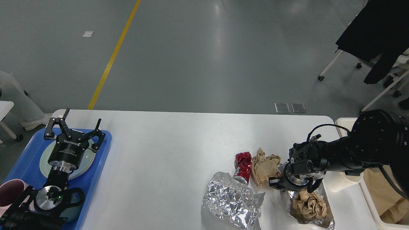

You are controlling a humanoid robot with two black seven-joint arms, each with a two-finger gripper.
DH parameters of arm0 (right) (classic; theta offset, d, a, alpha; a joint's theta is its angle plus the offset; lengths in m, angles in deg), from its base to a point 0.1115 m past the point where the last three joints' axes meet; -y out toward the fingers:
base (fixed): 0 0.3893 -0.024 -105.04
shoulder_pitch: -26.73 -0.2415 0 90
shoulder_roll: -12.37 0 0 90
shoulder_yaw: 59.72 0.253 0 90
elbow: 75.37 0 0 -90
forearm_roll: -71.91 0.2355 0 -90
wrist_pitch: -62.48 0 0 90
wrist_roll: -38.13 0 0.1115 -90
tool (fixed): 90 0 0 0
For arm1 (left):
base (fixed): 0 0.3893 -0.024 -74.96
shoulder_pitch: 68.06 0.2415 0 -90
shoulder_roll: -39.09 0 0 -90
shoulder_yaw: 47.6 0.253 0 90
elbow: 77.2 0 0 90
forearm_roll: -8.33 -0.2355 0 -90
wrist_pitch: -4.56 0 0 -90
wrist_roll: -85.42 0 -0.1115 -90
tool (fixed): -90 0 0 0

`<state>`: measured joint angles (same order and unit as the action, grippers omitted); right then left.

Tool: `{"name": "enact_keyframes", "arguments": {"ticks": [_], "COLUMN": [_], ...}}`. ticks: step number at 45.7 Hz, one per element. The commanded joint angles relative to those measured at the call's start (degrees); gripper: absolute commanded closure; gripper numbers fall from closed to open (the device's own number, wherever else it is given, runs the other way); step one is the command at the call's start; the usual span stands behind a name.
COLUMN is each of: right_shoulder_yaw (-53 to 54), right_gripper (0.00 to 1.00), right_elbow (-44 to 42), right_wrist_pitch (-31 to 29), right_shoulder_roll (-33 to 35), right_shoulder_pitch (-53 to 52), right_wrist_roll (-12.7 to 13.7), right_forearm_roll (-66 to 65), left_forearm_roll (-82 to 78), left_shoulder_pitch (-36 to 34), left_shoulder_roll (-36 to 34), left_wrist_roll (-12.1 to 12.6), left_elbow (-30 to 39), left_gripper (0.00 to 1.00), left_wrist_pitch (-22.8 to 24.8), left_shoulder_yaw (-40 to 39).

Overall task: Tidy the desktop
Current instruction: 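Grasp the crumpled foil pouch with the right gripper, then carry the foil pouch into the white bin and release it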

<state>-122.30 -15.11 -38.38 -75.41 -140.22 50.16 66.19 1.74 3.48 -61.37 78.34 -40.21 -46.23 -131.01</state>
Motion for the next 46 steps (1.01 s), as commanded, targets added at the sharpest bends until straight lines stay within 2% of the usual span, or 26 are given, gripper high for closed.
{"name": "enact_keyframes", "arguments": {"ticks": [1,4,9,20,28,34,37,41,43,46], "right_shoulder_yaw": [0.2,0.1,-0.1,-5.2,-9.4,-14.4,-16.8,-21.0,-23.1,-25.1], "right_gripper": [1.00,1.00,1.00,1.00,1.00,1.00,1.00,1.00,1.00,1.00], "right_elbow": [0.6,2.9,8.5,21.2,26.7,30.4,30.9,31.0,31.0,30.9], "right_wrist_pitch": [-0.2,-1.4,-7.6,-14.5,-24.4,-28.6,-30.3,-31.9,-31.9,-31.6], "right_shoulder_roll": [0.0,0.5,3.5,6.8,10.3,13.9,14.6,14.3,14.0,14.0], "right_shoulder_pitch": [-0.7,-2.8,-9.5,-28.2,-42.5,-55.3,-59.2,-61.0,-61.2,-61.3], "right_wrist_roll": [0.4,1.2,2.2,2.2,2.1,1.3,-0.1,-7.3,-10.0,-11.4], "right_forearm_roll": [0.1,0.7,2.8,8.6,8.8,8.8,8.8,8.0,7.4,6.2], "left_forearm_roll": [0.0,0.0,0.0,0.0,0.0,0.0,0.0,0.0,0.0,0.0], "left_shoulder_pitch": [0.0,0.0,-0.1,0.0,0.0,0.0,0.0,0.0,0.0,0.0], "left_shoulder_roll": [0.0,0.0,0.0,0.0,0.0,0.0,0.0,0.0,0.0,0.0], "left_wrist_roll": [0.0,0.0,0.0,0.0,0.0,0.0,0.0,0.0,0.0,0.0], "left_elbow": [0.0,0.0,0.0,0.0,-0.1,-0.1,-0.1,-0.1,-0.1,-0.1], "left_gripper": [0.04,0.04,0.04,0.04,0.04,0.04,0.04,0.04,0.04,0.04], "left_wrist_pitch": [0.0,0.0,0.0,0.0,0.0,0.0,0.0,0.0,0.0,0.0], "left_shoulder_yaw": [0.0,0.0,0.0,0.0,0.0,0.0,0.0,0.0,0.0,0.0]}}
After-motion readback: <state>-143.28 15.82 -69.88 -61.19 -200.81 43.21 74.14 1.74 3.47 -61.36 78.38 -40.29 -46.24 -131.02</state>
